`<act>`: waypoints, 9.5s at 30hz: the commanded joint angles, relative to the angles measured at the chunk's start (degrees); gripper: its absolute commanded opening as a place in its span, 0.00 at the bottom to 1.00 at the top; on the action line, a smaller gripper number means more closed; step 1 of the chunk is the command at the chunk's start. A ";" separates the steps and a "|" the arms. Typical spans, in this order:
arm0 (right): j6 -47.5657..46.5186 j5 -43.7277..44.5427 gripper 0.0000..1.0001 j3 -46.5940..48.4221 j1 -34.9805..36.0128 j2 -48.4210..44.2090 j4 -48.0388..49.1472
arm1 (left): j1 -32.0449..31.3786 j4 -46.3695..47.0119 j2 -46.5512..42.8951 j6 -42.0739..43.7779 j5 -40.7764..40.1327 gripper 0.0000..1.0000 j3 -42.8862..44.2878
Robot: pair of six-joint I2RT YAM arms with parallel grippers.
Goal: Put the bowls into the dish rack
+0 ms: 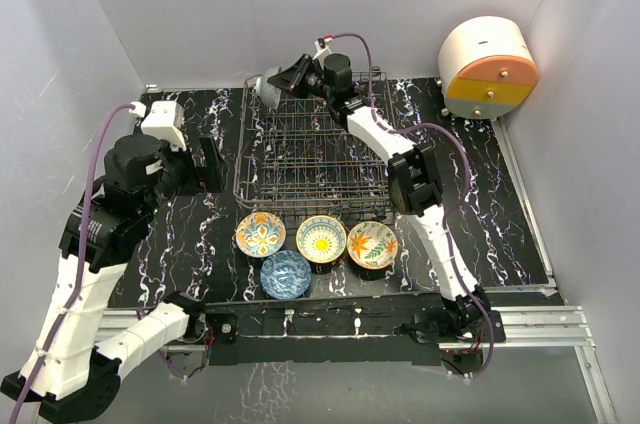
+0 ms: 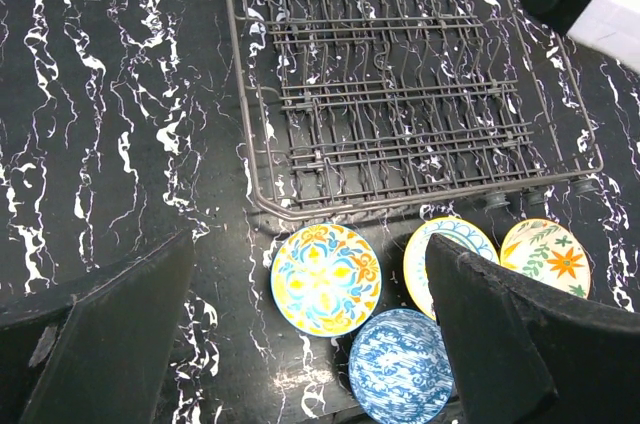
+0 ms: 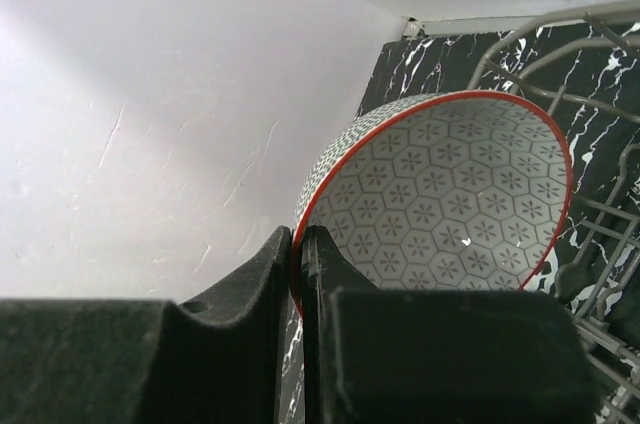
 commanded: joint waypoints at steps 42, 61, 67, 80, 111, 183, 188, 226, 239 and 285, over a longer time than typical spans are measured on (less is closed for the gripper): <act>21.36 14.27 0.08 1.41 1.41 13.76 30.39 | -0.18 -1.94 -2.05 1.79 -3.94 0.97 0.33; 23.35 16.05 0.08 0.83 1.32 17.11 29.52 | -0.18 -1.04 -0.68 3.25 -2.89 0.97 1.05; 24.00 15.40 0.18 -5.08 1.17 14.58 30.06 | -0.18 -1.28 -0.96 3.09 -2.51 0.97 0.91; 24.80 16.25 0.27 -17.24 0.43 6.23 28.21 | -0.18 -1.46 -1.56 3.03 -2.41 0.97 0.85; 28.42 15.30 0.61 -20.12 0.31 -4.85 -12.85 | -0.18 -2.37 -3.69 1.86 -1.53 0.97 2.33; 2.70 42.02 0.59 -65.14 37.44 -66.94 -79.55 | -0.18 -6.03 0.90 2.66 1.08 0.97 8.16; -3.27 46.00 0.60 -67.15 37.42 -63.91 -72.90 | -0.18 -5.89 -0.03 1.52 0.58 0.97 7.87; -14.47 48.42 0.08 -81.22 35.59 -61.14 -55.20 | -0.19 -6.46 -3.07 0.68 -2.11 0.97 4.71; -10.26 33.69 0.08 -60.93 36.89 -75.13 -63.93 | -0.18 -6.64 -3.79 1.68 -1.43 0.97 5.29; 10.13 18.75 0.08 -19.55 -5.57 -8.59 24.01 | -0.19 -6.73 -2.46 0.46 -3.09 0.97 7.27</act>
